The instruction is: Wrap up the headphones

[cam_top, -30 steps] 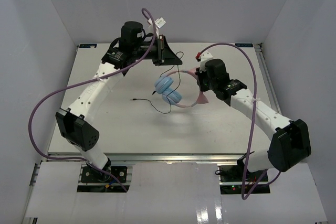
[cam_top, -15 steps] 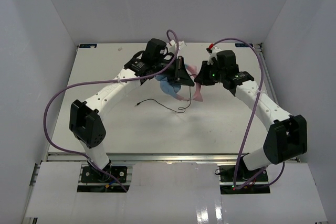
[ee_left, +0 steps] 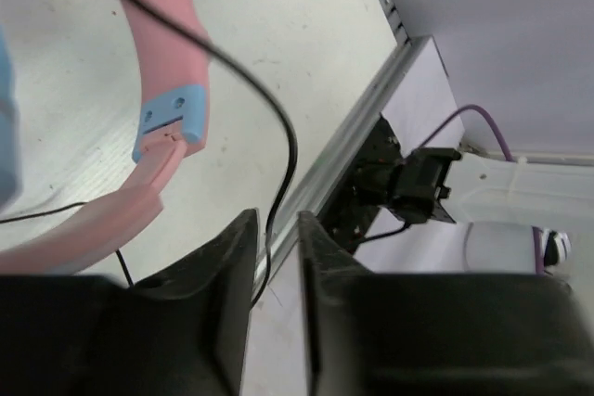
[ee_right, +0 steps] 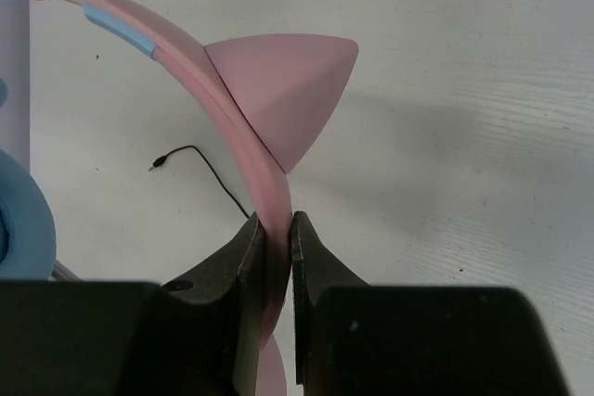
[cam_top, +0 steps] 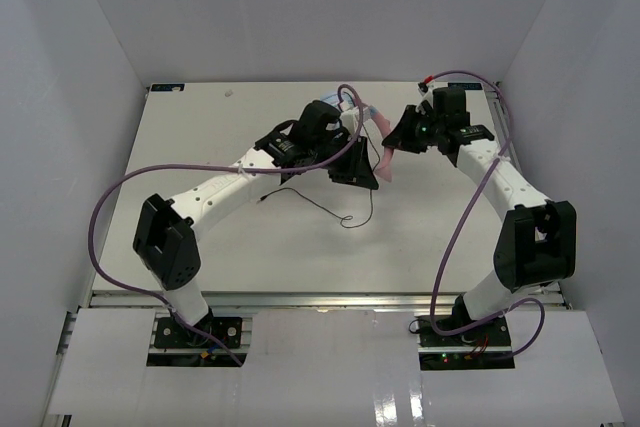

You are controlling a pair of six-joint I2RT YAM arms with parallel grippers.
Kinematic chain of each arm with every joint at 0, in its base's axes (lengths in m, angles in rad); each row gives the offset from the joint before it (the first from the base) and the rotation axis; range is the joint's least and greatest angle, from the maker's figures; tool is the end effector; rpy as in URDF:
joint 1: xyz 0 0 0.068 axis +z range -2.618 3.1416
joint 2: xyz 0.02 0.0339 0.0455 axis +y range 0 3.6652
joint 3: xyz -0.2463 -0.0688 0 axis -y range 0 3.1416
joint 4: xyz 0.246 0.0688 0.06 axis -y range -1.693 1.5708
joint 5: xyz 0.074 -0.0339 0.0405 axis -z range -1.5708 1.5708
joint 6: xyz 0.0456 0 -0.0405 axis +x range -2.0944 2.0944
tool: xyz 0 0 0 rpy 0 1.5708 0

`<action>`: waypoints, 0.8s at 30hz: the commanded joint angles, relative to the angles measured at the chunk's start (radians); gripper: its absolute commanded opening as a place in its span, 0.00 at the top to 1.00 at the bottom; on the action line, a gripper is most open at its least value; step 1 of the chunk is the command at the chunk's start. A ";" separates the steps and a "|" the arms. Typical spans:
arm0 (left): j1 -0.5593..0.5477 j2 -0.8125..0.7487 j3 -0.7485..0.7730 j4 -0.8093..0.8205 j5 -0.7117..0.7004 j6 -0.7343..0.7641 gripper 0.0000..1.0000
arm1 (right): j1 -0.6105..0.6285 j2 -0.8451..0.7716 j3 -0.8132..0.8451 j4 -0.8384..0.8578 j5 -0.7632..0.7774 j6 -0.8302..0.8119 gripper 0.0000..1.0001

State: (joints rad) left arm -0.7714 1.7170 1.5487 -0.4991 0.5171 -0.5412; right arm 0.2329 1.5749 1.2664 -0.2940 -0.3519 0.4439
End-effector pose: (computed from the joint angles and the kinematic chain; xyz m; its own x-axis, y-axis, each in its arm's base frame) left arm 0.2694 -0.2934 0.3048 -0.8359 0.1882 -0.5156 0.5294 0.5244 -0.6669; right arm 0.3562 0.1007 0.2761 -0.7097 0.2460 -0.6602 -0.2084 0.8218 0.5302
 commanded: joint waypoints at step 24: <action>-0.129 -0.249 -1.065 1.406 -0.461 0.722 0.04 | -0.021 -0.150 0.229 -0.076 0.057 -0.086 0.92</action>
State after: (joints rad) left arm -0.8969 1.3389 0.3814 0.7100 0.1238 -0.0337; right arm 0.2153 1.5003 1.4624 -0.4003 -0.2656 0.3504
